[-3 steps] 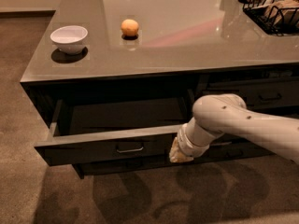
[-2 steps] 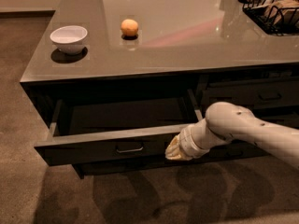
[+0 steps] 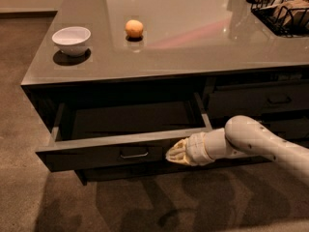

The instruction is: Close top drawer

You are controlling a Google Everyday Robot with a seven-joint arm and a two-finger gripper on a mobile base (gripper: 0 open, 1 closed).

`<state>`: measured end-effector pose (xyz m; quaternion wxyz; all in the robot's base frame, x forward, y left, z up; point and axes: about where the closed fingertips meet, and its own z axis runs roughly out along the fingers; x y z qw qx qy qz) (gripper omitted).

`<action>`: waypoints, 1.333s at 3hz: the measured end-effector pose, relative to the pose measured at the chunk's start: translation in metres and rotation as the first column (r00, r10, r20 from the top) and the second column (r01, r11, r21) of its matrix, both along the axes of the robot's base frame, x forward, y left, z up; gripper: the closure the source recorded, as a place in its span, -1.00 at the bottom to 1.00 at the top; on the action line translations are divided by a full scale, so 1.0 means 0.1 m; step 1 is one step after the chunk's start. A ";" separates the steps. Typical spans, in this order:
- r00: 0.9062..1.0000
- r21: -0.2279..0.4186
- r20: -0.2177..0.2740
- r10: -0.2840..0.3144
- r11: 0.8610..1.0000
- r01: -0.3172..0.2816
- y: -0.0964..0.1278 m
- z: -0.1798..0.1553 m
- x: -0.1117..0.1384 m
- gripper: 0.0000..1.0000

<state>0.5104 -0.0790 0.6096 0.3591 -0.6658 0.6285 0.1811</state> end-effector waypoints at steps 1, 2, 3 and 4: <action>1.000 0.029 0.008 -0.019 0.999 0.019 0.09 0.02 0.13 1.00; 1.000 0.025 0.007 -0.024 0.999 0.024 0.18 0.04 0.24 1.00; 0.999 0.025 0.007 -0.044 0.999 0.044 0.24 0.08 0.43 1.00; 0.996 -0.003 0.014 -0.092 0.996 0.092 0.32 0.08 0.84 1.00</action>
Offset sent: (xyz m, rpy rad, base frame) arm 0.0382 0.0252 0.0086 0.0187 -0.0100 -0.0357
